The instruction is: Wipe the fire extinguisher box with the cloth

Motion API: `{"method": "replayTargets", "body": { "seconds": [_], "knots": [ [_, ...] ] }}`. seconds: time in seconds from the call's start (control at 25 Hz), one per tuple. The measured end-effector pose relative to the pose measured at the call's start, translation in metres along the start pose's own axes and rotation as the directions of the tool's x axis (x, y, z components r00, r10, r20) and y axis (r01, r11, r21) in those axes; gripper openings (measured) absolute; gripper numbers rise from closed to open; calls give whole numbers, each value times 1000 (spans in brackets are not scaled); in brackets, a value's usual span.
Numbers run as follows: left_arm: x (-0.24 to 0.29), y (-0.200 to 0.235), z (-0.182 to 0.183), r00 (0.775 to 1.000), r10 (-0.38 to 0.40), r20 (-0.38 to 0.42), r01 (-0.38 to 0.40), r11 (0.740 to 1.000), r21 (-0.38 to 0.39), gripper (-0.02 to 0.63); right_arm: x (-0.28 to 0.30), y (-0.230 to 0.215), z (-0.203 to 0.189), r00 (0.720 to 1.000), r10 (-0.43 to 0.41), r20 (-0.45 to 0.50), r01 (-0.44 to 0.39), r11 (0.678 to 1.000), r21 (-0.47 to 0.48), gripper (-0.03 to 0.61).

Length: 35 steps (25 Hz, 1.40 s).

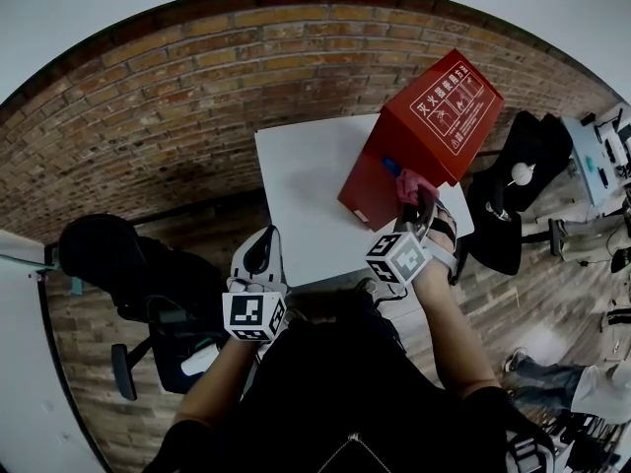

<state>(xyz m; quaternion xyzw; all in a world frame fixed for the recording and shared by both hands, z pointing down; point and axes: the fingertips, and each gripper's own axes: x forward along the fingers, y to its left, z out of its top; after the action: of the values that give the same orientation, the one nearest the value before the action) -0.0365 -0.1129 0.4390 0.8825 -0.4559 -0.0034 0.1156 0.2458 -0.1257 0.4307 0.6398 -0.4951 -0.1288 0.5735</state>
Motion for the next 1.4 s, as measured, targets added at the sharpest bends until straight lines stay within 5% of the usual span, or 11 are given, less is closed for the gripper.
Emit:
{"method": "replayTargets", "body": {
  "seconds": [1.4],
  "knots": [
    [-38,4,-31,994,60,-86,-58,998,22,29,50,106,-35,989,147,-26,-146,989,25,106]
  ]
}}
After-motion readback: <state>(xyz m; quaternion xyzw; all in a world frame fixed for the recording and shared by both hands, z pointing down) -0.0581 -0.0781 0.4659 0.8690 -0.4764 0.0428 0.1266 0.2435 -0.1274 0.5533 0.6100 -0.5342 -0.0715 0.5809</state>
